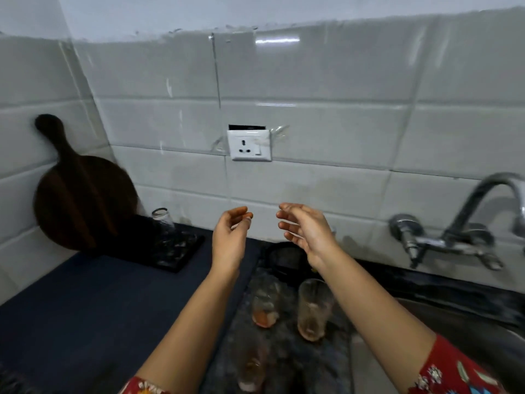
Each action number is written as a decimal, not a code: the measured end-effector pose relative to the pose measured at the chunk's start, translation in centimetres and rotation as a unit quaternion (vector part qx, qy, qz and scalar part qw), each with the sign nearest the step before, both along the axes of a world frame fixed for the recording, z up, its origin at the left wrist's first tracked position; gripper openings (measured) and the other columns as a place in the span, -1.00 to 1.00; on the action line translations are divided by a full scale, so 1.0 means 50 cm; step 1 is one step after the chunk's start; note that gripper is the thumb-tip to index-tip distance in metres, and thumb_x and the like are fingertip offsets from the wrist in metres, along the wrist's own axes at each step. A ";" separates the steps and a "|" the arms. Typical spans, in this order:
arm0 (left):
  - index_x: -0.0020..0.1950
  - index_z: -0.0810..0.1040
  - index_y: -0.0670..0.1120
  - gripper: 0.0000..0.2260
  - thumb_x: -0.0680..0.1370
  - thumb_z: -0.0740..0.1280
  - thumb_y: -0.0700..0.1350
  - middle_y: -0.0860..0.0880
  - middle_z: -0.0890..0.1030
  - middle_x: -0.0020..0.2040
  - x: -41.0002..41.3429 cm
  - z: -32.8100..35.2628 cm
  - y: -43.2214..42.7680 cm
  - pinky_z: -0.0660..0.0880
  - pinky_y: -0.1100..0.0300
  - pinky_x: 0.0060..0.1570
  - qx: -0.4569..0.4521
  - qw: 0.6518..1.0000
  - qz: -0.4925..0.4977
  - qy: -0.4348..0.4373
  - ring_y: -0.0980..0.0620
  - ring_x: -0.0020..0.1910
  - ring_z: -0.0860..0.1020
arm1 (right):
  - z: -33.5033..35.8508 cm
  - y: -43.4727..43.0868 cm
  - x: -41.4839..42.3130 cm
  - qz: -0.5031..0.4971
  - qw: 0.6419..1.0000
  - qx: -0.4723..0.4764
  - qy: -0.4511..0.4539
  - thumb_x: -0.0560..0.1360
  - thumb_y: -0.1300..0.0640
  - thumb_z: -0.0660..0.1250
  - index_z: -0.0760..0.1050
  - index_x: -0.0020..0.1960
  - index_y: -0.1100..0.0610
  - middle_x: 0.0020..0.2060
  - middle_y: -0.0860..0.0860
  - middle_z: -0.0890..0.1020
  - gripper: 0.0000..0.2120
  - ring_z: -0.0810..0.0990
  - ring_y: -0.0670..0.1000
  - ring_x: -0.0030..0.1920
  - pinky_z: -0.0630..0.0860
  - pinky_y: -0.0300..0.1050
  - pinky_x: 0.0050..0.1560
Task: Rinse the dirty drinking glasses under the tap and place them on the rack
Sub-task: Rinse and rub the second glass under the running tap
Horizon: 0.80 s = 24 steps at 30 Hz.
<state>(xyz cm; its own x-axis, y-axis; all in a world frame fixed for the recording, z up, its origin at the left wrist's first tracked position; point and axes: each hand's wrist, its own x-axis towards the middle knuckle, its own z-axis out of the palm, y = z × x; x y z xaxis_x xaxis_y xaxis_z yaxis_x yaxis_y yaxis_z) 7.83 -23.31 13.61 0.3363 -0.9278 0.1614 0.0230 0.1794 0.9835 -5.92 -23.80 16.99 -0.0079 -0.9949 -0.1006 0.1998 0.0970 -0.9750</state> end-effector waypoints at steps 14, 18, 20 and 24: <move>0.08 0.53 -0.01 -0.87 0.59 0.28 -0.21 0.02 0.61 0.06 -0.207 -0.164 0.294 0.53 0.30 0.01 0.060 0.996 0.052 -0.048 0.13 0.06 0.57 | -0.172 0.236 -0.233 0.089 0.986 0.055 0.129 0.55 0.17 0.26 0.56 -0.04 0.14 -0.23 -0.01 0.61 -0.90 0.51 -0.10 -0.31 0.36 -0.31 -0.38; 0.09 0.53 -0.03 -0.85 0.60 0.26 -0.23 0.06 0.60 0.01 -0.168 -0.204 0.358 0.49 0.37 -0.09 0.053 0.985 0.137 -0.089 0.19 0.00 0.56 | -0.226 0.260 -0.206 0.146 0.965 0.073 0.208 0.53 0.17 0.29 0.54 -0.02 0.09 -0.22 -0.03 0.60 -0.93 0.52 -0.10 -0.26 0.38 -0.26 -0.29; 0.10 0.53 -0.04 -0.84 0.60 0.24 -0.24 0.08 0.60 -0.01 -0.134 -0.226 0.383 0.48 0.40 -0.09 0.049 0.977 0.185 -0.095 0.21 0.00 0.55 | -0.255 0.270 -0.179 0.177 0.952 0.080 0.237 0.51 0.19 0.32 0.51 0.06 0.13 -0.20 -0.01 0.57 -0.87 0.51 -0.09 -0.24 0.39 -0.28 -0.27; 0.08 0.50 -0.03 -0.83 0.59 0.25 -0.27 0.04 0.59 -0.02 -0.075 -0.260 0.404 0.42 0.36 -0.04 0.066 0.967 0.231 -0.085 0.21 -0.02 0.54 | -0.317 0.273 -0.108 0.231 0.936 0.067 0.257 0.44 0.21 0.44 0.39 0.26 0.18 0.03 0.03 0.52 -0.56 0.52 0.00 0.03 0.46 -0.15 0.05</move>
